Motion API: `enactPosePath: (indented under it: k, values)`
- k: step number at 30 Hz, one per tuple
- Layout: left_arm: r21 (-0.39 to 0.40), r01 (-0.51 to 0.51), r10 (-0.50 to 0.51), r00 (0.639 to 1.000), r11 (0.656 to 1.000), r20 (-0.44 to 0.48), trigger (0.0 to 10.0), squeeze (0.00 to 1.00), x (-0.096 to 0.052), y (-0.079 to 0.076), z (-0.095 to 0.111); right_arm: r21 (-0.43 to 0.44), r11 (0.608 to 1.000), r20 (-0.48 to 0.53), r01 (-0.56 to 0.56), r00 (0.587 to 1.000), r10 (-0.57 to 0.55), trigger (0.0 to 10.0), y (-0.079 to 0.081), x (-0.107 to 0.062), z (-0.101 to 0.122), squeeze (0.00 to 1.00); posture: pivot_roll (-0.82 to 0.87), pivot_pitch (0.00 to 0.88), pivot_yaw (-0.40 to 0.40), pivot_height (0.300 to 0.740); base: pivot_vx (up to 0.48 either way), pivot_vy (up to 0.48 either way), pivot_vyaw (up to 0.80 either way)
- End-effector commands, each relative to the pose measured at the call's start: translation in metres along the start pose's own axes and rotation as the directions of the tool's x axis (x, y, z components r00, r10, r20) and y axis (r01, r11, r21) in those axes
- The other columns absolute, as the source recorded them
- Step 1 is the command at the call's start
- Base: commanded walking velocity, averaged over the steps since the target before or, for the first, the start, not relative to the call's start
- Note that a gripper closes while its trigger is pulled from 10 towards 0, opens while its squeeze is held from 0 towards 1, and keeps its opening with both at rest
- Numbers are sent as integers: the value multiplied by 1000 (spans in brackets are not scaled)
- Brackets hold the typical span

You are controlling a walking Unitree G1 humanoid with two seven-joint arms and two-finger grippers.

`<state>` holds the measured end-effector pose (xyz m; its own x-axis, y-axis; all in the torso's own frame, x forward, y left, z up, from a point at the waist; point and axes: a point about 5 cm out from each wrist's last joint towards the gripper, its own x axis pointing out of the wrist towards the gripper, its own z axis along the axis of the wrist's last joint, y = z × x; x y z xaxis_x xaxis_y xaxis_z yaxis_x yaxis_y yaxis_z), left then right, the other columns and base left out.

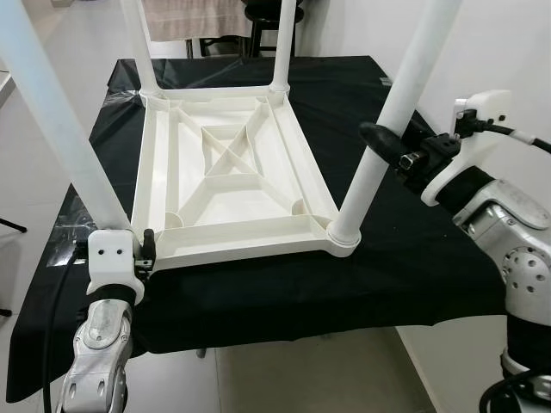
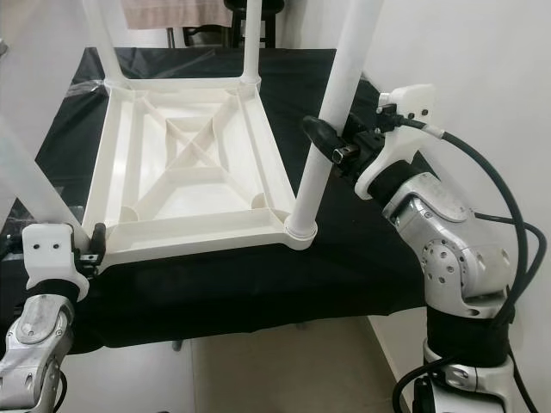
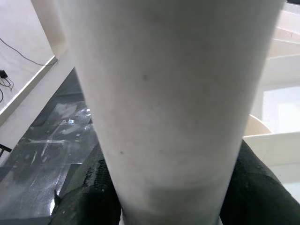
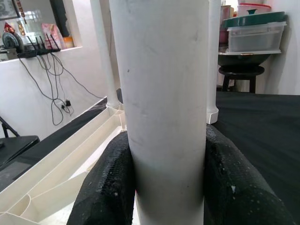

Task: Building children table

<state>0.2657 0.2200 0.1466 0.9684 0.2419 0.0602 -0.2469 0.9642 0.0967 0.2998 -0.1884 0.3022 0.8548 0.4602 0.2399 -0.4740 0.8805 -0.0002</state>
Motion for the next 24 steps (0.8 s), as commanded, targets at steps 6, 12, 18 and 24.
enactPosePath:
  k: [6,12,18,24]
  values:
    - [37,-69,68,997,997,19,0,0,4,19,7,14,999,-20,39,999,-39,0,-2,0,-5,0,28,175,-98,740,0,0,0]
    - [56,-112,103,985,992,136,0,0,15,40,48,9,976,-98,216,972,-214,0,-20,-1,-24,0,37,175,-84,740,0,0,0]
    - [144,-65,-9,885,987,465,0,0,43,71,197,98,876,-263,472,861,-435,0,-28,-2,-70,0,91,188,-29,740,0,0,0]
    - [320,81,-297,632,944,716,0,0,35,38,375,247,782,-473,571,776,-417,0,4,11,-129,0,133,187,33,740,0,0,0]
